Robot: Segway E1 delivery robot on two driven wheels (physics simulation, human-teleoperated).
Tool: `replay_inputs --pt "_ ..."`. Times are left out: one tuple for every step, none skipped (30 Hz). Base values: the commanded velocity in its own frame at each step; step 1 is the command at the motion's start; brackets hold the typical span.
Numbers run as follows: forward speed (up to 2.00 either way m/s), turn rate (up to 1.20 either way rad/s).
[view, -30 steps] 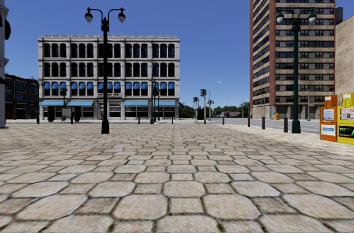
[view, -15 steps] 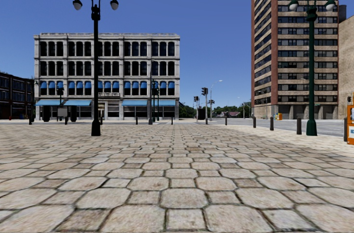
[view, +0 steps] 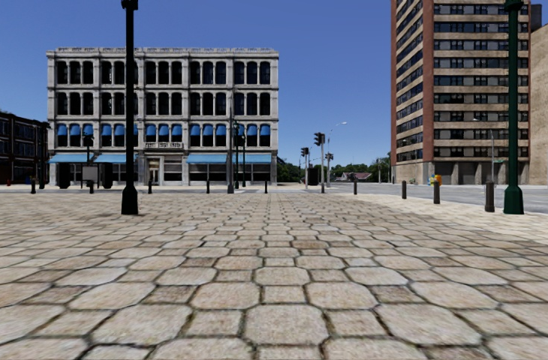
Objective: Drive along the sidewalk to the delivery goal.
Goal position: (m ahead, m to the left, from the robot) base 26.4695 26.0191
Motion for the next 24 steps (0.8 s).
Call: replay_inputs --pt "2.0 0.0" --pt "2.0 0.0" --pt "2.0 0.0" --pt "2.0 0.0" --pt "2.0 0.0" --pt "2.0 0.0" --pt "2.0 0.0" --pt "2.0 0.0" --pt "2.0 0.0" --pt "2.0 0.0" --pt "2.0 0.0" --pt "2.0 0.0" --pt "2.0 0.0" --pt "2.0 0.0" --pt "2.0 0.0" --pt "2.0 0.0" --pt "2.0 0.0" --pt "2.0 0.0" --pt "2.0 0.0" --pt "2.0 0.0" --pt "2.0 0.0" --pt "2.0 0.0" --pt "2.0 0.0" --pt "2.0 0.0"
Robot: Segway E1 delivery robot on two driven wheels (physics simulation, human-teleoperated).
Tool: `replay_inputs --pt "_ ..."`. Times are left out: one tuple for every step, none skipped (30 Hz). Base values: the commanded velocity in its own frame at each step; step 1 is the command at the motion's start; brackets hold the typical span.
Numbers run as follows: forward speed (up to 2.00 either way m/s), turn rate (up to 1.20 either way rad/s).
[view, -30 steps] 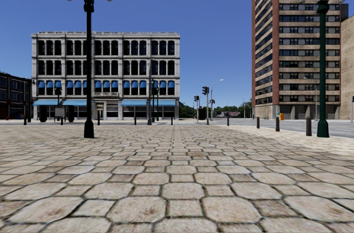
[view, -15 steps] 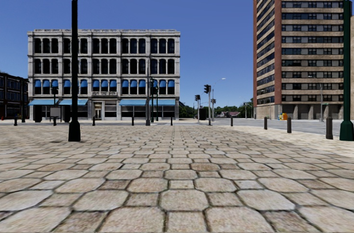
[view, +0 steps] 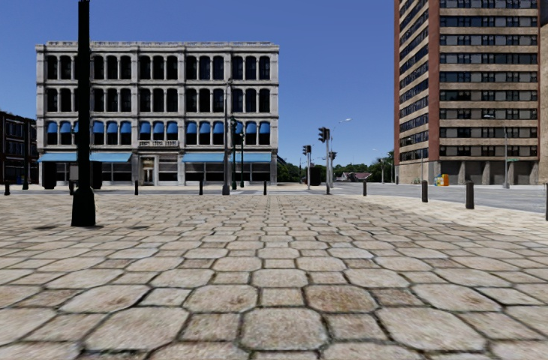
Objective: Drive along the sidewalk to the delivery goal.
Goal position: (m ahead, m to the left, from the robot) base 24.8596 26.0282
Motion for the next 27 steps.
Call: replay_inputs --pt "2.0 0.0" --pt "2.0 0.0" --pt "2.0 0.0" --pt "2.0 0.0" --pt "2.0 0.0" --pt "2.0 0.0" --pt "2.0 0.0" --pt "2.0 0.0" --pt "2.0 0.0" --pt "2.0 0.0" --pt "2.0 0.0" --pt "2.0 0.0" --pt "2.0 0.0" --pt "2.0 0.0" --pt "2.0 0.0" --pt "2.0 0.0" --pt "2.0 0.0" --pt "2.0 0.0" --pt "2.0 0.0" --pt "2.0 0.0" --pt "2.0 0.0" --pt "2.0 0.0" --pt "2.0 0.0" --pt "2.0 0.0" --pt "2.0 0.0" --pt "2.0 0.0" --pt "2.0 0.0"
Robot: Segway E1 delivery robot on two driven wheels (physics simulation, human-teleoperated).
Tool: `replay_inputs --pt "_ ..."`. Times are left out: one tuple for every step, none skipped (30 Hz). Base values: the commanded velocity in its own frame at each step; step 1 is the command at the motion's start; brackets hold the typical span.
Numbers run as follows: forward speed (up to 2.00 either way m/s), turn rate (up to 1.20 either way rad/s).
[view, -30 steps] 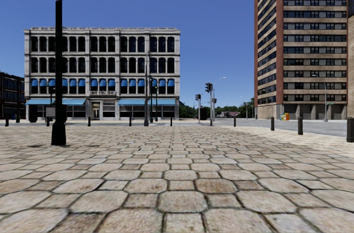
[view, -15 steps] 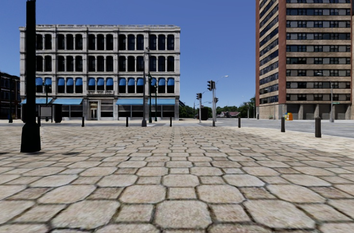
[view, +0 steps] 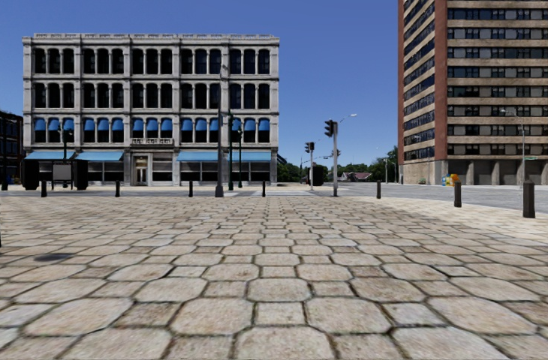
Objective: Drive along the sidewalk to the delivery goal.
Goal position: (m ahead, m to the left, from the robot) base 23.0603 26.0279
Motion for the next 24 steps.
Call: replay_inputs --pt "2.0 0.0" --pt "2.0 0.0" --pt "2.0 0.0" --pt "2.0 0.0" --pt "2.0 0.0" --pt "2.0 0.0" --pt "2.0 0.0" --pt "2.0 0.0" --pt "2.0 0.0" --pt "2.0 0.0" --pt "2.0 0.0" --pt "2.0 0.0" --pt "2.0 0.0" --pt "2.0 0.0" --pt "2.0 0.0" --pt "2.0 0.0" --pt "2.0 0.0" --pt "2.0 0.0" --pt "2.0 0.0" --pt "2.0 0.0" --pt "2.0 0.0" --pt "2.0 0.0" --pt "2.0 0.0" --pt "2.0 0.0"
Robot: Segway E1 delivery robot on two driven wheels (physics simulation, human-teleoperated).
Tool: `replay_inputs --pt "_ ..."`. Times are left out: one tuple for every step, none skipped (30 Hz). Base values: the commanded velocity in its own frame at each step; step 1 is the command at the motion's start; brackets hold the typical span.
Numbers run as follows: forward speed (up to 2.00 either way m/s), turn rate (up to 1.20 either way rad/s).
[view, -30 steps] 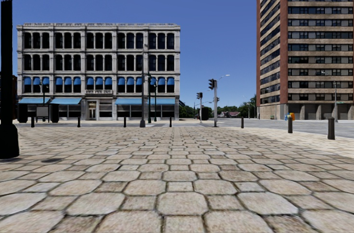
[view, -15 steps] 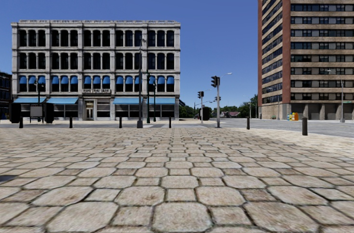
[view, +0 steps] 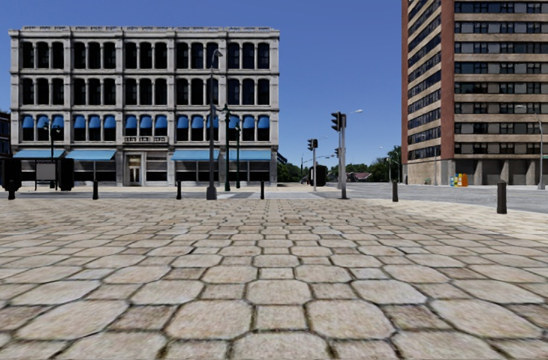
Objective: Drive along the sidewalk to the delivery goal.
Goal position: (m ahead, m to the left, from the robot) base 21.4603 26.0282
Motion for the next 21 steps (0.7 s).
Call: replay_inputs --pt "2.0 0.0" --pt "2.0 0.0" --pt "2.0 0.0" --pt "2.0 0.0" --pt "2.0 0.0" --pt "2.0 0.0" --pt "2.0 0.0" --pt "2.0 0.0" --pt "2.0 0.0" --pt "2.0 0.0" --pt "2.0 0.0" --pt "2.0 0.0" --pt "2.0 0.0" --pt "2.0 0.0" --pt "2.0 0.0" --pt "2.0 0.0" --pt "2.0 0.0" --pt "2.0 0.0" --pt "2.0 0.0" --pt "2.0 0.0" --pt "2.0 0.0"
